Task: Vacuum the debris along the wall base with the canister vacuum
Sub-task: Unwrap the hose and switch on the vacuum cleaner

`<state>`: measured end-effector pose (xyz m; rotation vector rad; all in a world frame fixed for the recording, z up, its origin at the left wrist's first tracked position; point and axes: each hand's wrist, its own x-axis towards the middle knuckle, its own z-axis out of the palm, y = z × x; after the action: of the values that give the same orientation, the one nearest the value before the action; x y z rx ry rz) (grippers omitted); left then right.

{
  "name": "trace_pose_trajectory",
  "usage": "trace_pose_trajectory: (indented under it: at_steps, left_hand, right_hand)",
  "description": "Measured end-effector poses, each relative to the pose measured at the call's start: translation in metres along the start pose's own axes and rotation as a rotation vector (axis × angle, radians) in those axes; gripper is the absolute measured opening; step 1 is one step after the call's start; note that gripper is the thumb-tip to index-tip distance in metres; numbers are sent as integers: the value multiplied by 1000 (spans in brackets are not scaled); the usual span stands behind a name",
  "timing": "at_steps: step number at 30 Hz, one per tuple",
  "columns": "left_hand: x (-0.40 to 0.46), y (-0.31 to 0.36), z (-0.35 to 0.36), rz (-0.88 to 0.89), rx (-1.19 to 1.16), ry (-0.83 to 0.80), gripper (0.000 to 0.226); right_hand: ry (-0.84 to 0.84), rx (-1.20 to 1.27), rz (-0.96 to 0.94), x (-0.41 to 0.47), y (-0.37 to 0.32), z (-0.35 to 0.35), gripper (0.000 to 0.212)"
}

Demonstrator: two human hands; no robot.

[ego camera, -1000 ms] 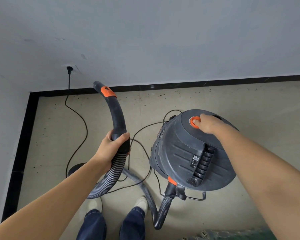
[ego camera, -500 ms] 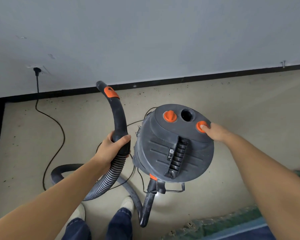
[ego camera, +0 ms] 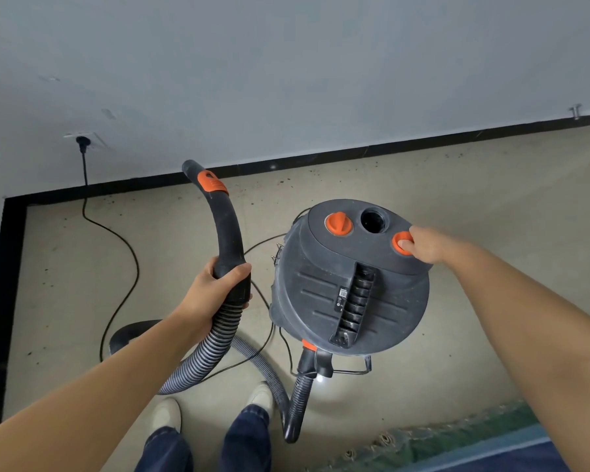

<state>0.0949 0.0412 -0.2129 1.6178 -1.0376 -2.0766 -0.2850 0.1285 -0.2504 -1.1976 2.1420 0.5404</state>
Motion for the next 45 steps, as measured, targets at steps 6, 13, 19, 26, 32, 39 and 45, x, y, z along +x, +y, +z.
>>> trace_pose_trajectory:
  at_steps: [6,13,19,26,32,39,45]
  left_hand:
    - [-1,-2,-5,3,-5,0,22]
    - [4,-6,-5,-14,-2,17,29]
    - [8,-6,4,-14,15,0,33]
    - [13,-8,6,-9,41,-12,38]
    - [-4,-7,4,13,-11,-13,26]
    - [-42,13,-15,75,-136,0,24]
    - [-73,35,-66,149,-301,32,32]
  right_hand:
    - [82,-212,-120,-9,11,0,37]
    - [132,-501,-383,-18,19,-17,35]
    - [201,-597,-412,-11,19,-12,25]
    - [101,-450,-334,-8,8,-19,18]
    - [83,-428,-157,-18,-13,-19,12]
    - [172,598,-317,-87,-148,-13,34]
    - [-341,1169,-504,-150,-296,-8,63]
